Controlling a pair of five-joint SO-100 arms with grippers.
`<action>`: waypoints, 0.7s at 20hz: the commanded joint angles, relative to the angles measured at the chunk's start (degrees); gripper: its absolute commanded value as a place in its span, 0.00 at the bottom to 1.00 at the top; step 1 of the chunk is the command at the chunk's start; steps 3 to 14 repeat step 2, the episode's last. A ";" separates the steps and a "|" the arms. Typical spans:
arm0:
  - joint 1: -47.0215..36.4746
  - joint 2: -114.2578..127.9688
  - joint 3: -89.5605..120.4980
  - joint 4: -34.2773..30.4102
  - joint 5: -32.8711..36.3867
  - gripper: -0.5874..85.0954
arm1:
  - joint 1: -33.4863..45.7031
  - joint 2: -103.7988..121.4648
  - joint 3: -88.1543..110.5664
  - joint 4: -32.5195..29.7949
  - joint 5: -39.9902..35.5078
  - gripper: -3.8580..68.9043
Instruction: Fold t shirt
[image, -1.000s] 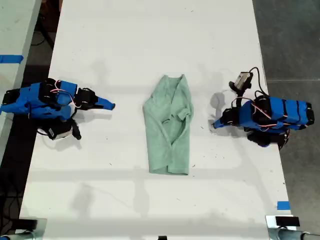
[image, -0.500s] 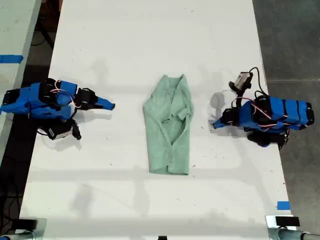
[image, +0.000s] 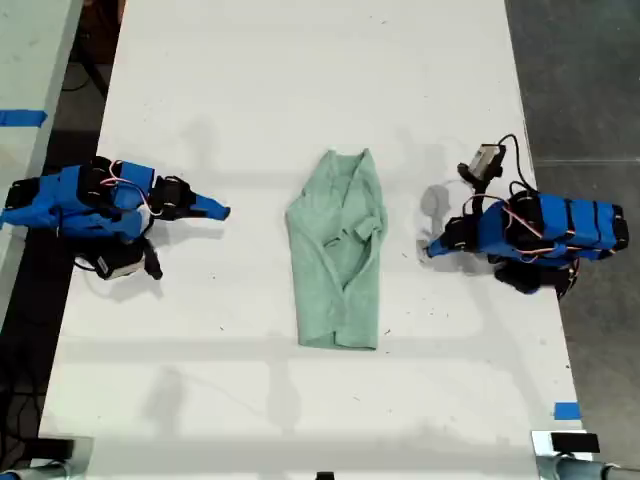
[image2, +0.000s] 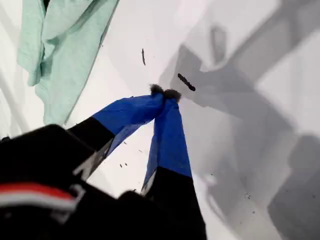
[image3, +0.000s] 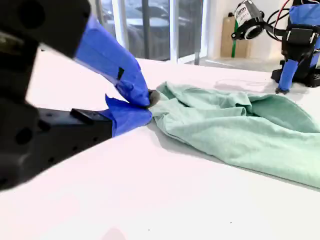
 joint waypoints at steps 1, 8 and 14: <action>-0.53 0.53 0.70 0.09 -0.88 0.01 | -0.53 0.62 1.32 -0.53 0.53 0.04; -0.53 0.53 0.70 0.09 -0.88 0.01 | -0.53 0.62 1.32 -0.53 0.53 0.04; -0.53 0.53 0.70 0.09 -0.88 0.01 | -0.53 0.62 1.32 -0.53 0.53 0.04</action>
